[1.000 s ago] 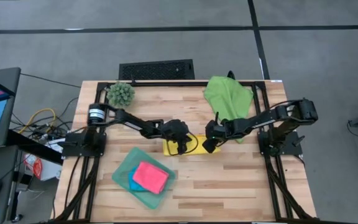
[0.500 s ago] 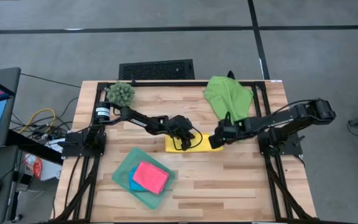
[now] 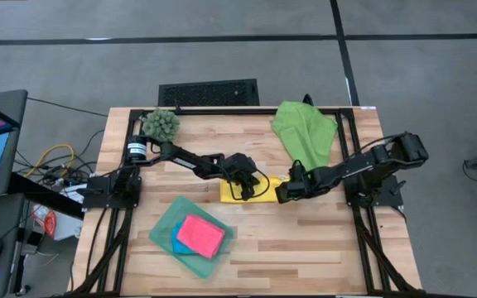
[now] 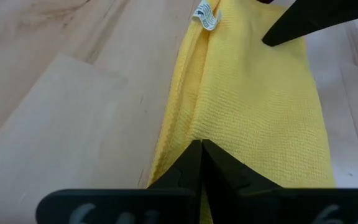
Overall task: Fold microfiber towels
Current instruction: Fold the yellow microfiber towel
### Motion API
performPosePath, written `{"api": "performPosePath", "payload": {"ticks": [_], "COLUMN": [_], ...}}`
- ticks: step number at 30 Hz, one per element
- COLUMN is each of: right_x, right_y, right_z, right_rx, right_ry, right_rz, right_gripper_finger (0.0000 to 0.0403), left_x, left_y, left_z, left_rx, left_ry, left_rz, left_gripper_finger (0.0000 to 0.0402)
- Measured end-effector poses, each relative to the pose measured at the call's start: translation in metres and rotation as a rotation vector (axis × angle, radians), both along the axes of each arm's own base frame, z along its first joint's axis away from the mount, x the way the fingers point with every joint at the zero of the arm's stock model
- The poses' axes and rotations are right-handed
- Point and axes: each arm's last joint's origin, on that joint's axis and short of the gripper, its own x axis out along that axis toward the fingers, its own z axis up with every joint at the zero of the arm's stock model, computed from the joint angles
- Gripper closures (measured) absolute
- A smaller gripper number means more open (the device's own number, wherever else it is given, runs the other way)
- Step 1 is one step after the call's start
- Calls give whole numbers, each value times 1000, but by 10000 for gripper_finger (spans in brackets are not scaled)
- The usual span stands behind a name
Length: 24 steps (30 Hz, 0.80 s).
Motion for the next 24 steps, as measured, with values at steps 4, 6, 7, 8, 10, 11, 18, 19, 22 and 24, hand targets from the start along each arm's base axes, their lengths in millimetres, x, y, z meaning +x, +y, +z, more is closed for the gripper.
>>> {"api": "performPosePath", "payload": {"ticks": [4, 6, 7, 8, 10, 11, 18, 19, 22, 24], "right_x": [4, 5, 6, 6, 8, 9, 22, 24, 33, 40], "right_y": [0, 0, 0, 0, -1, -1, 3, 3, 7, 10], "right_z": [-3, -1, -1, 0, 1, 2, 7, 10, 20, 29], "right_rx": [-5, -1, -1, 1, 11, 14, 55, 56, 50, 40], "right_ry": [-13, -29, -33, -40, -60, -74, -165, -176, -214, -247], "right_rz": [25, 25, 25, 26, 39, 45, 109, 112, 151, 187], "right_gripper_finger": [159, 185, 202, 223, 268, 294, 384, 381, 382, 392], "left_x": [0, 0, 0, 0, 0, 0, 0, 0, 0, 0], "left_y": [0, 0, 0, 0, 0, 0, 0, 0, 0, 0], "left_z": [0, 0, 0, 0, 0, 0, 0, 0, 0, -1], "left_rx": [9, 15, 16, 16, 17, 17, 18, 18, 18, 19], "left_ry": [0, 0, 0, 0, 1, 1, -2, -2, -3, -3], "left_rz": [-10, -16, -17, -17, -17, -17, -18, -18, -18, -18], "left_gripper_finger": [395, 395, 395, 395, 395, 395, 395, 395, 395, 395]}}
